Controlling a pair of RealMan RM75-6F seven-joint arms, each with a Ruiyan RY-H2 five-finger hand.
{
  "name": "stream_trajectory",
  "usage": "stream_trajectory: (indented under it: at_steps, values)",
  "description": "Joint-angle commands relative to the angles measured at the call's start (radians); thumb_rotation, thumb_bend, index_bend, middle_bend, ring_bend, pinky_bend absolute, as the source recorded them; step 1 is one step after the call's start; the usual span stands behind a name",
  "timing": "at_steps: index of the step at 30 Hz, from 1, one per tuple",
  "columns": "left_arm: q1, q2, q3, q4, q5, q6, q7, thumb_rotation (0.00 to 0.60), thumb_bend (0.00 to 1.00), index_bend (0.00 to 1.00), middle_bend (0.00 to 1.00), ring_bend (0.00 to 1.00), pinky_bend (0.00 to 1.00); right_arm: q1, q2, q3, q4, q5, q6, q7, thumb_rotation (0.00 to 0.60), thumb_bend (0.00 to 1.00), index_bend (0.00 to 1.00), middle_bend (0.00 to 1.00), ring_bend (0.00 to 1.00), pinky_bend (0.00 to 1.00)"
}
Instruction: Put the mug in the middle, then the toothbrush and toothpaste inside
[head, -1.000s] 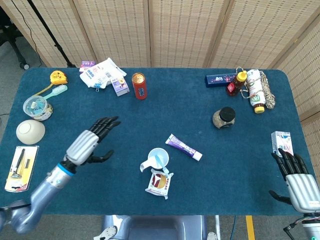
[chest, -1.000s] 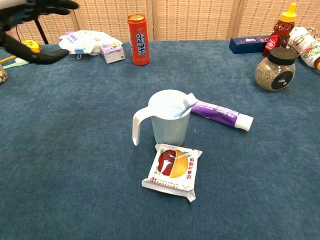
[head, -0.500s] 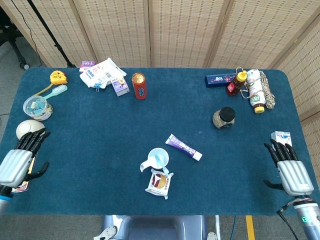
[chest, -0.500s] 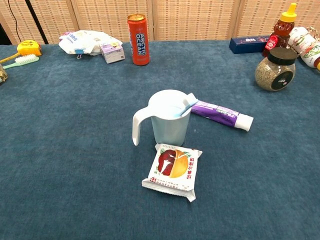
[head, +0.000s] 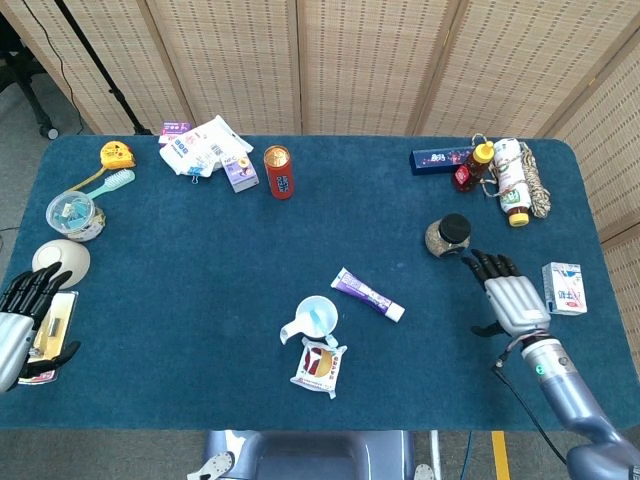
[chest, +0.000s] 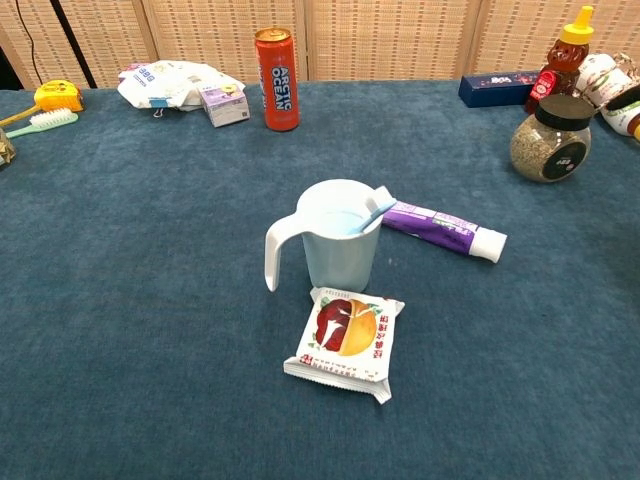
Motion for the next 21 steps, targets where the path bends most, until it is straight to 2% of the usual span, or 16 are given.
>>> stream_trajectory:
  at_steps: [1,4,9,21]
  values:
    - [0.005,0.000,-0.007,0.005,0.004,0.000,-0.005,0.600,0.22,0.00,0.00,0.00,0.00,0.069,-0.062,0.012,-0.009,0.123,-0.047,-0.115,0.600,0.00,0.00,0.00,0.00,0.00]
    - [0.011,-0.001,-0.014,0.009,0.005,-0.002,-0.010,0.600,0.22,0.00,0.00,0.00,0.00,0.097,-0.083,0.002,-0.023,0.186,-0.047,-0.168,0.600,0.00,0.00,0.00,0.00,0.00]
    - [0.013,0.000,-0.022,0.007,0.002,-0.020,-0.008,0.600,0.22,0.00,0.00,0.00,0.00,0.127,-0.100,-0.012,-0.050,0.215,-0.041,-0.204,0.600,0.00,0.00,0.00,0.00,0.00]
    - [0.005,-0.003,-0.043,-0.005,-0.017,-0.074,0.020,0.600,0.22,0.00,0.00,0.00,0.00,0.204,-0.190,-0.017,-0.027,0.285,-0.056,-0.219,0.600,0.00,0.00,0.00,0.00,0.00]
